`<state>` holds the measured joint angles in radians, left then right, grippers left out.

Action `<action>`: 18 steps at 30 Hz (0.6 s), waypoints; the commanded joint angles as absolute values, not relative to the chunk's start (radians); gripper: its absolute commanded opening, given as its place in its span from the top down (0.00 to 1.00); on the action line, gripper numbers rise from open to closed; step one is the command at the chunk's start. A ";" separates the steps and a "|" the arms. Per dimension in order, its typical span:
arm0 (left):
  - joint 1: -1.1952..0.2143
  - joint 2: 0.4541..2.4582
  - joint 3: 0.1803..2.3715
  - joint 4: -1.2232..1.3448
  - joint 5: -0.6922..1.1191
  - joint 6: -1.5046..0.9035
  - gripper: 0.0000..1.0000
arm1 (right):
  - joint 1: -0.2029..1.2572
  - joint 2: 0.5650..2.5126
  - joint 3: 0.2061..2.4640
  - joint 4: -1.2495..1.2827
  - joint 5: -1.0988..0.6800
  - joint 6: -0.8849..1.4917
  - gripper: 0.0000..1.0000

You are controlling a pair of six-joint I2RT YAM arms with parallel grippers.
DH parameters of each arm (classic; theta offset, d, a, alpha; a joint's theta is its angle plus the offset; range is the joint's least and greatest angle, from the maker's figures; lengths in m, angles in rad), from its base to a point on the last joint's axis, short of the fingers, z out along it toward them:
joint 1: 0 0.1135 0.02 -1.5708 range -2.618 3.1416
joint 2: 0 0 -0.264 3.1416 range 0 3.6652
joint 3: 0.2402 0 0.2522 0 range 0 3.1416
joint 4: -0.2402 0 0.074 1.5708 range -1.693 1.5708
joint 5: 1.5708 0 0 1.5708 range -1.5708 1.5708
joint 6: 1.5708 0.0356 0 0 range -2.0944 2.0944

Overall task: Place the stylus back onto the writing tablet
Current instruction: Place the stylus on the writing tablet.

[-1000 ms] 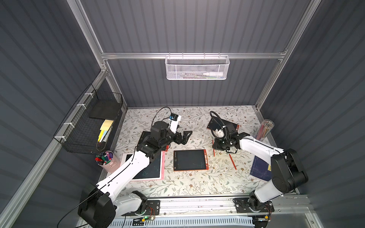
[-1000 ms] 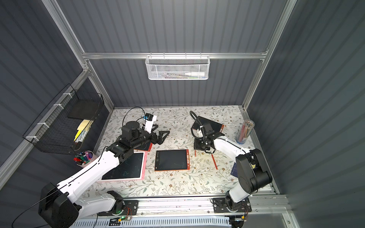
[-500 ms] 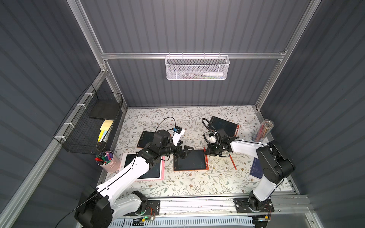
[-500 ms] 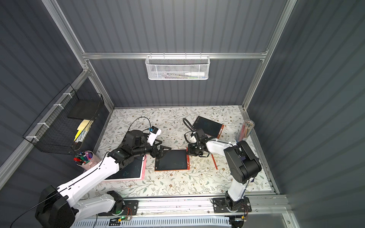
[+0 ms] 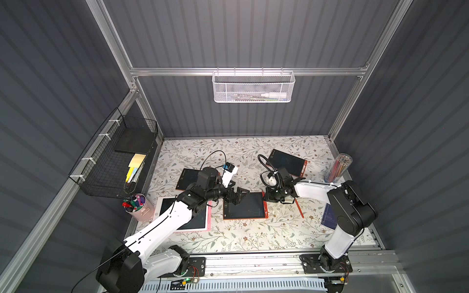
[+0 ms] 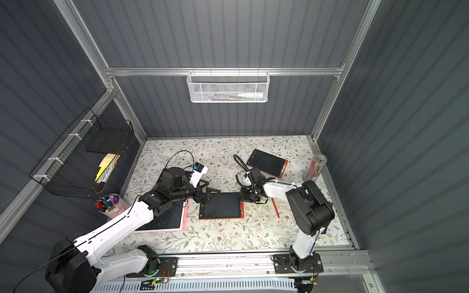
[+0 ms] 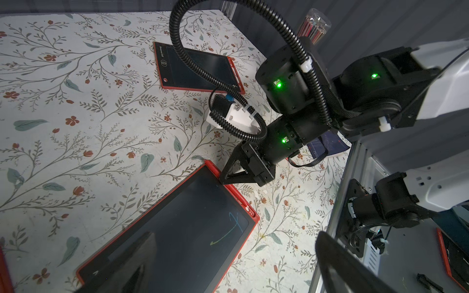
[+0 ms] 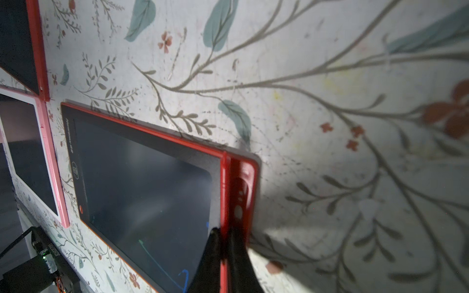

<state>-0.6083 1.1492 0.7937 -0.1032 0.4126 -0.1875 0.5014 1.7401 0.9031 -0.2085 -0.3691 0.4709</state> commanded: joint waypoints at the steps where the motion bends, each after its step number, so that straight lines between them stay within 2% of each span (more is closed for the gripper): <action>1: -0.612 1.146 0.795 -0.079 0.420 -0.198 0.01 | 0.507 1.722 0.883 -0.236 -0.333 0.474 0.87; 11: -0.611 1.135 0.790 -0.072 0.415 -0.207 0.01 | 0.509 1.659 0.900 -0.296 -0.325 0.466 0.82; 13: -0.614 1.137 0.789 -0.071 0.413 -0.207 0.01 | 0.509 1.643 0.900 -0.310 -0.278 0.462 0.80; 18: -0.614 1.143 0.784 -0.058 0.416 -0.207 0.01 | 0.509 1.632 0.941 -0.340 -0.229 0.455 0.82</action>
